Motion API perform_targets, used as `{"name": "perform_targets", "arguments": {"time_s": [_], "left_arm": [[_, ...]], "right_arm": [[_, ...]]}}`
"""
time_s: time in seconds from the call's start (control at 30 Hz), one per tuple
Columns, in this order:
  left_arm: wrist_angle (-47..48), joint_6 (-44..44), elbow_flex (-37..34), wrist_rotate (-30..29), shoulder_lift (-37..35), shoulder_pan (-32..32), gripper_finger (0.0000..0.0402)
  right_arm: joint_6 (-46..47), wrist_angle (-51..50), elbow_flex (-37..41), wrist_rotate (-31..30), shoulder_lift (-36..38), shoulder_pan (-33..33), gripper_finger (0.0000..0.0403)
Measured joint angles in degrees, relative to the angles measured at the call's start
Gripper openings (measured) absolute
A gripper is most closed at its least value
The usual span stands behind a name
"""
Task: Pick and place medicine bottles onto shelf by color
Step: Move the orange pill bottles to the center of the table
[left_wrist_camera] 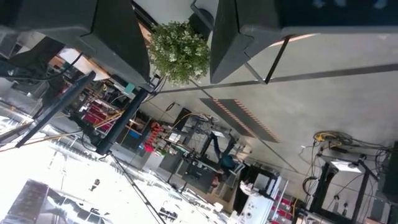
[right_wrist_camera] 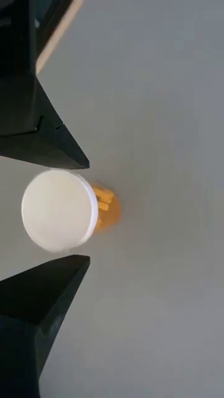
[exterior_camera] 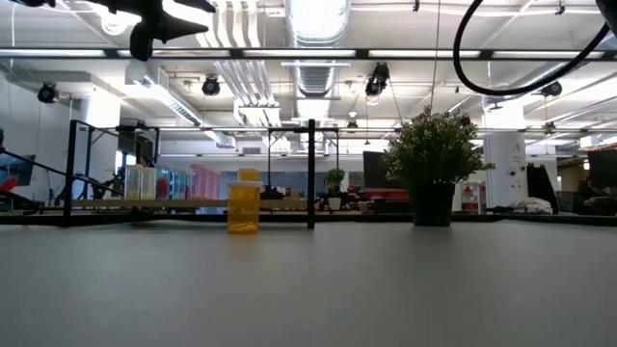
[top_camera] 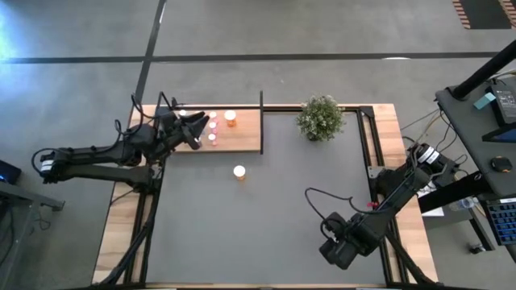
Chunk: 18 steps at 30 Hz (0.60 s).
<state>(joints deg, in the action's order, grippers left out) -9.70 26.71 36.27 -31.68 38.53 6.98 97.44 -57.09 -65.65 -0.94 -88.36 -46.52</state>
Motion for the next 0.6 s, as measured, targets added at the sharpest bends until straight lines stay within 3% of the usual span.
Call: {"name": "perform_targets", "arguments": {"time_s": [0.3, 0.6], "left_arm": [[-0.1, -0.01, -0.03, 0.0, 1.28, 0.02, 0.0154], [0.0, -0.04, -0.04, 0.0, 1.51, 0.01, 0.0154]], "right_arm": [[-2.21, 6.61, 2.4, 2.86, -0.7, -0.13, 0.0228], [-2.46, 6.85, 2.93, 2.91, -0.7, -0.13, 0.0225]]}}
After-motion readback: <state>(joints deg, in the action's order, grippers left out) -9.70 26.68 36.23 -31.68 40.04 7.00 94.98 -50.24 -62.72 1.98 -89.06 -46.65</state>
